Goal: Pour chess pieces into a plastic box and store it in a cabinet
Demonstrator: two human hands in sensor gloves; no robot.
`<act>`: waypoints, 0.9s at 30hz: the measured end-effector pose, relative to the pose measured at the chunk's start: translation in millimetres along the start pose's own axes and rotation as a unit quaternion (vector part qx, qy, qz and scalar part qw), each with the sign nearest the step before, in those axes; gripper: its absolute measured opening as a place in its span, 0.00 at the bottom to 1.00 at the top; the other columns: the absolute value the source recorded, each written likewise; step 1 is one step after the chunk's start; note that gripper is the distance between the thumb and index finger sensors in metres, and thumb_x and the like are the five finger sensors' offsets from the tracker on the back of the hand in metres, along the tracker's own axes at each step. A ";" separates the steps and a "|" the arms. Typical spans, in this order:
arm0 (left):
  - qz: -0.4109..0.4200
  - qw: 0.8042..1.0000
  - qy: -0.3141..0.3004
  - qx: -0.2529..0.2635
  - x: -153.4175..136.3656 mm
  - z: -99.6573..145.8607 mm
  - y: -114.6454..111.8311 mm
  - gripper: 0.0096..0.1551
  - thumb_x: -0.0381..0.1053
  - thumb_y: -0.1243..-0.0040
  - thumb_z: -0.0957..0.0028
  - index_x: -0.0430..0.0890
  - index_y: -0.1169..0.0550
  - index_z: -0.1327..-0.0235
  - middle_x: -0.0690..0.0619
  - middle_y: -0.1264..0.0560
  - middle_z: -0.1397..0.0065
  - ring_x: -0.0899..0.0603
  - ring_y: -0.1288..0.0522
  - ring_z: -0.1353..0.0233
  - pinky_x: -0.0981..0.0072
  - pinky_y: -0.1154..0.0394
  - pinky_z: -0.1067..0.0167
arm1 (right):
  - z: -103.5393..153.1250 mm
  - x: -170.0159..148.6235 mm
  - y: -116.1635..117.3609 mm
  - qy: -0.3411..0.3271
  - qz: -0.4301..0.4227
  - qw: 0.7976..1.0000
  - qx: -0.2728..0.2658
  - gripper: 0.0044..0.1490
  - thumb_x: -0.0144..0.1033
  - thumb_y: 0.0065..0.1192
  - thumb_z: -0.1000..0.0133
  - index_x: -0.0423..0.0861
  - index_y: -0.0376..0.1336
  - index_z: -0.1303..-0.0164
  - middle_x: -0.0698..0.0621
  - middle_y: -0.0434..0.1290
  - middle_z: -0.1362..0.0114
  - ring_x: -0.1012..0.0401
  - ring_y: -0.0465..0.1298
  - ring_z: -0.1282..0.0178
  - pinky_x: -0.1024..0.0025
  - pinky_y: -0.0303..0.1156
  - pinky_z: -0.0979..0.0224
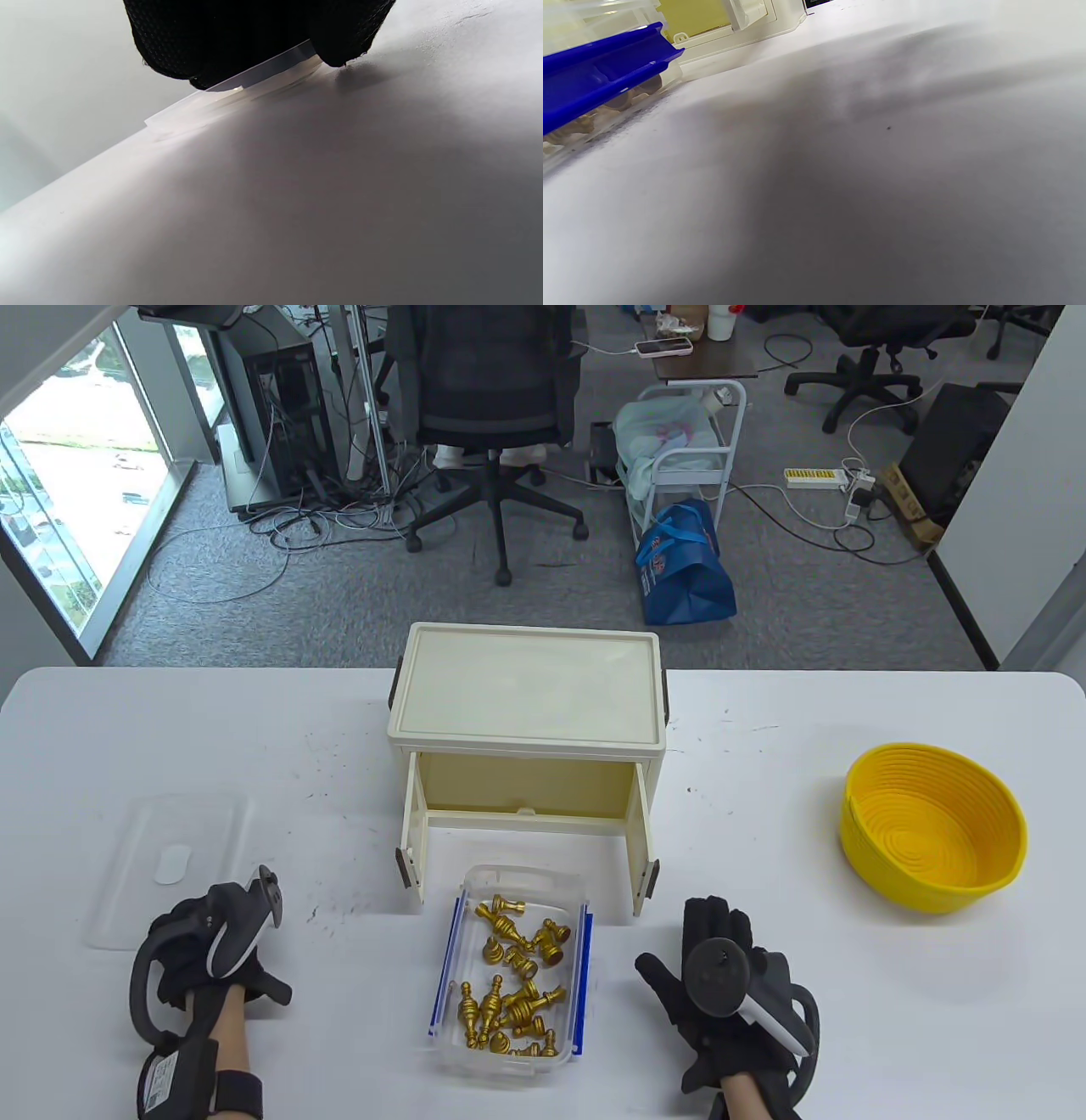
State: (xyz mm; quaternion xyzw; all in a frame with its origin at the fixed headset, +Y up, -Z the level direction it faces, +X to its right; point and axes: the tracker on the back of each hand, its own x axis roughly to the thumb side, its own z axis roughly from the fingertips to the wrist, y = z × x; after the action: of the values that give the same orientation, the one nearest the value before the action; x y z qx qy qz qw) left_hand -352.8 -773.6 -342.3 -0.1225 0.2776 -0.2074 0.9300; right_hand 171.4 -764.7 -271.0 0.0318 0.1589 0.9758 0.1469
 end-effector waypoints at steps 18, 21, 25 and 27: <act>-0.078 0.987 0.026 0.136 -4.6 14.2 17.6 0.23 0.48 0.59 0.27 0.43 0.35 0.22 0.40 0.30 0.19 0.33 0.29 0.23 0.38 0.28 0.28 | -0.2 -0.2 0.9 -0.006 -0.001 1.000 -0.002 0.58 0.68 0.41 0.34 0.39 0.31 0.12 0.33 0.36 0.10 0.32 0.41 0.13 0.29 0.46 0.22; -0.045 0.987 0.029 0.151 -12.8 16.9 24.7 0.24 0.48 0.60 0.27 0.42 0.36 0.22 0.39 0.31 0.20 0.32 0.29 0.24 0.40 0.27 0.29 | -0.1 -0.4 0.9 -0.007 -0.002 1.000 -0.005 0.57 0.67 0.42 0.34 0.39 0.31 0.12 0.33 0.36 0.10 0.32 0.42 0.13 0.29 0.46 0.22; 0.001 0.981 0.032 0.191 -22.2 25.8 39.9 0.24 0.48 0.60 0.28 0.42 0.36 0.22 0.39 0.32 0.20 0.32 0.29 0.24 0.41 0.27 0.28 | 0.1 -0.6 0.9 -0.006 -0.003 1.000 -0.006 0.57 0.67 0.42 0.34 0.39 0.31 0.12 0.33 0.36 0.10 0.32 0.42 0.14 0.29 0.46 0.22; 0.030 0.977 0.032 0.210 -27.4 32.6 51.8 0.24 0.48 0.60 0.28 0.43 0.37 0.22 0.40 0.32 0.20 0.33 0.29 0.24 0.42 0.27 0.27 | 0.3 -0.6 1.0 -0.007 -0.004 1.000 -0.006 0.57 0.67 0.42 0.34 0.39 0.31 0.12 0.33 0.36 0.10 0.32 0.42 0.14 0.29 0.46 0.22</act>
State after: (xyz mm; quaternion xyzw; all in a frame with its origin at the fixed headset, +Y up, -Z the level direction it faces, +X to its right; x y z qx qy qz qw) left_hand -338.7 -711.8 -320.7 0.0909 0.2609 -0.2373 0.9313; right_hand 171.7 -765.7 -270.4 0.0369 0.1523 0.9758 0.1524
